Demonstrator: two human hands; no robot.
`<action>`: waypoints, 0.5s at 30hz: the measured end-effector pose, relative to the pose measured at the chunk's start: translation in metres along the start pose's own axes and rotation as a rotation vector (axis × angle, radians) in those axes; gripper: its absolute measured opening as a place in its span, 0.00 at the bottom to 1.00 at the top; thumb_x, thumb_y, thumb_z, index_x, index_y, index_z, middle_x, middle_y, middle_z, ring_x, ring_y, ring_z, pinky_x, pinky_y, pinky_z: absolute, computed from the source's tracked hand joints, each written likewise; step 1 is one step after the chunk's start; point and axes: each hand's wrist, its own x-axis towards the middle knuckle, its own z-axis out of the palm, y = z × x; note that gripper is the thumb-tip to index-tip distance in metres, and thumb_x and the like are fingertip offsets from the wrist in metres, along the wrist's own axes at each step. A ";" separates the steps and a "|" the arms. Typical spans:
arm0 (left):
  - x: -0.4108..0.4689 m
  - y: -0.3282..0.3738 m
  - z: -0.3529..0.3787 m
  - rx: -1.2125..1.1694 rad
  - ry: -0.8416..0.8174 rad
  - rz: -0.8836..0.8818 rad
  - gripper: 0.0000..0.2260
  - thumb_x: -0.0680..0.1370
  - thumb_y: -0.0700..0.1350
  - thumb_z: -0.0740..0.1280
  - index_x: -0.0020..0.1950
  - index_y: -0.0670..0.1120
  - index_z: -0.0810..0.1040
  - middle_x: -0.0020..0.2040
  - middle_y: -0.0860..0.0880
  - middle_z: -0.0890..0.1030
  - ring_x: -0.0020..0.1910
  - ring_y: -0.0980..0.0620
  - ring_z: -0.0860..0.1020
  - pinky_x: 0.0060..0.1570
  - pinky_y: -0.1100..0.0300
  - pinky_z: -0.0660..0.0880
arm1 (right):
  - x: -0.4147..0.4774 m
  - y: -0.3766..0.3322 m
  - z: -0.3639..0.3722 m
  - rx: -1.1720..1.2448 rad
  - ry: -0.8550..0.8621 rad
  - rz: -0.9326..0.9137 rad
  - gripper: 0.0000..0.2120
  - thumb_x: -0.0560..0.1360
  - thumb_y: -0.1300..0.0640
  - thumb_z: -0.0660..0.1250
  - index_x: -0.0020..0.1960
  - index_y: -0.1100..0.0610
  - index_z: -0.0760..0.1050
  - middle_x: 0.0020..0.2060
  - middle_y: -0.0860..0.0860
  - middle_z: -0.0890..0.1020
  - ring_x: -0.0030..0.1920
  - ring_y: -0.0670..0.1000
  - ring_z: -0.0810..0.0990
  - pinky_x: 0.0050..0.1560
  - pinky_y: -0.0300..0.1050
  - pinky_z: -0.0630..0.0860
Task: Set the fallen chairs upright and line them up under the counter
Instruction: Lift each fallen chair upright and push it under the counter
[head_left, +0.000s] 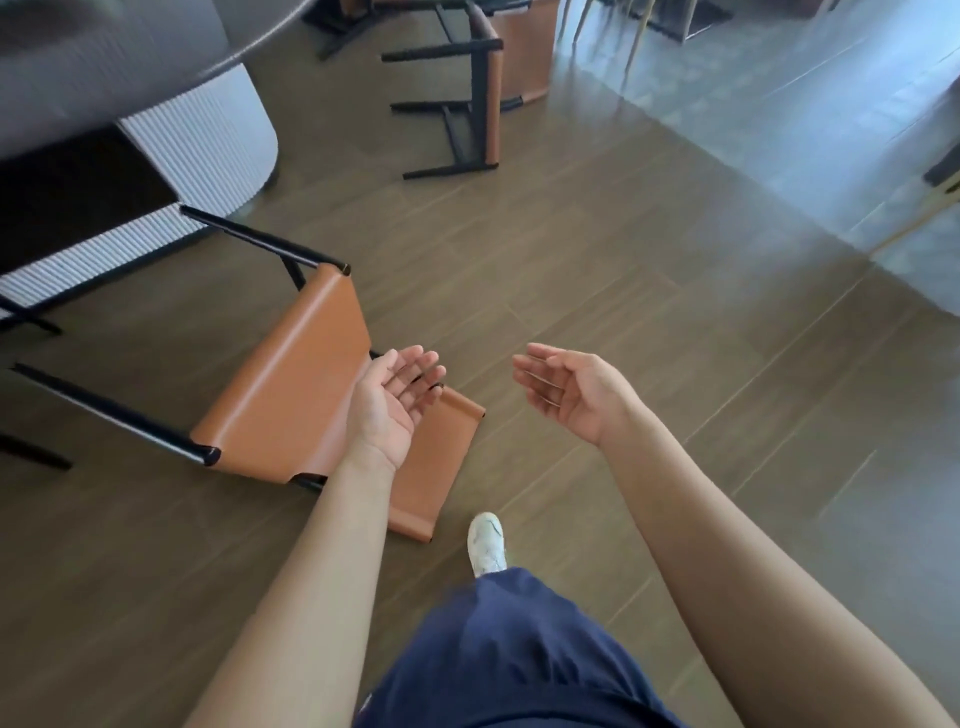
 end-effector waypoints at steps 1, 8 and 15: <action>0.014 0.002 0.004 -0.001 0.013 0.001 0.12 0.81 0.46 0.59 0.52 0.42 0.79 0.48 0.44 0.85 0.46 0.47 0.83 0.50 0.54 0.77 | 0.015 -0.009 0.004 -0.014 -0.006 0.007 0.14 0.80 0.64 0.55 0.54 0.59 0.79 0.45 0.54 0.86 0.46 0.52 0.85 0.44 0.43 0.78; 0.072 0.010 0.024 0.004 0.122 -0.019 0.11 0.81 0.45 0.59 0.52 0.43 0.79 0.47 0.46 0.85 0.47 0.46 0.82 0.52 0.54 0.76 | 0.092 -0.055 0.018 -0.119 -0.044 0.050 0.16 0.79 0.65 0.54 0.54 0.57 0.80 0.46 0.52 0.87 0.46 0.50 0.86 0.44 0.42 0.79; 0.102 0.007 0.053 -0.032 0.259 -0.030 0.10 0.80 0.44 0.60 0.53 0.42 0.79 0.51 0.44 0.83 0.49 0.46 0.82 0.56 0.52 0.75 | 0.155 -0.093 0.019 -0.197 -0.078 0.147 0.17 0.78 0.68 0.52 0.54 0.58 0.79 0.45 0.53 0.87 0.44 0.50 0.86 0.40 0.41 0.80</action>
